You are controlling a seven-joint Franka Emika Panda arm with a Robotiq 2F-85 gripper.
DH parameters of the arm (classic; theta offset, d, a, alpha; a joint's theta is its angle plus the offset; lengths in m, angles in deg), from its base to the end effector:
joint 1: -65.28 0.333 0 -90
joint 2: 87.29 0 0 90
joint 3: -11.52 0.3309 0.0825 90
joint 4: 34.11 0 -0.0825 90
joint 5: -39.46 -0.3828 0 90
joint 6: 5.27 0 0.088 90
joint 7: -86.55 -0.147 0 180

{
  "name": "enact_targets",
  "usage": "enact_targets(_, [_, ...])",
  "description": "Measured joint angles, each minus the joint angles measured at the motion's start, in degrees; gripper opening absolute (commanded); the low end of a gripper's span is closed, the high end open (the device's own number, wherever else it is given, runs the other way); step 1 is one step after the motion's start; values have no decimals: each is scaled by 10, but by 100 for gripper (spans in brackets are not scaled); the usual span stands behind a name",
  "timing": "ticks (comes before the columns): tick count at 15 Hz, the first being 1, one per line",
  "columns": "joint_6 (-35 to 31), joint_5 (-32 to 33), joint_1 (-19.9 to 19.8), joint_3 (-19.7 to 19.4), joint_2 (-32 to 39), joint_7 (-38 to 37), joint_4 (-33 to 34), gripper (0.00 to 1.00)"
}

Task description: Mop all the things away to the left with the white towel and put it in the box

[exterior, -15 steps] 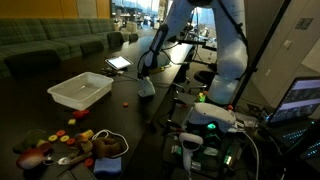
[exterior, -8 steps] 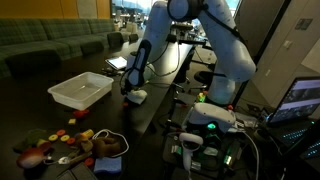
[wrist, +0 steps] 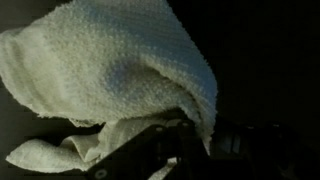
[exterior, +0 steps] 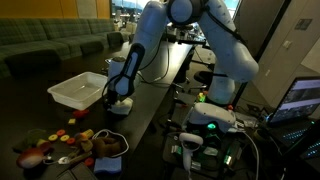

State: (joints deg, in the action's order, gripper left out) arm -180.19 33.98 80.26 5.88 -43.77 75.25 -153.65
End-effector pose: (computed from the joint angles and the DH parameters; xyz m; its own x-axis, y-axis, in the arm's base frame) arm 0.5891 0.0865 0.0507 0.9720 -0.0925 0.2161 -0.0940 -0.9956 -0.0030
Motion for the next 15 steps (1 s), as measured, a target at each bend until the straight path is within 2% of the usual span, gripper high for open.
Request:
enact_targets(3, [0, 1, -6, 67, -15, 11, 2, 6])
enact_targets(6, [-1, 0, -34, 159, -36, 30, 4, 6])
enact_targets(11, [-1, -5, -119, 320, -53, 85, 7, 6])
enact_targets(15, [0, -10, -205, 408, -54, 129, 6, 6])
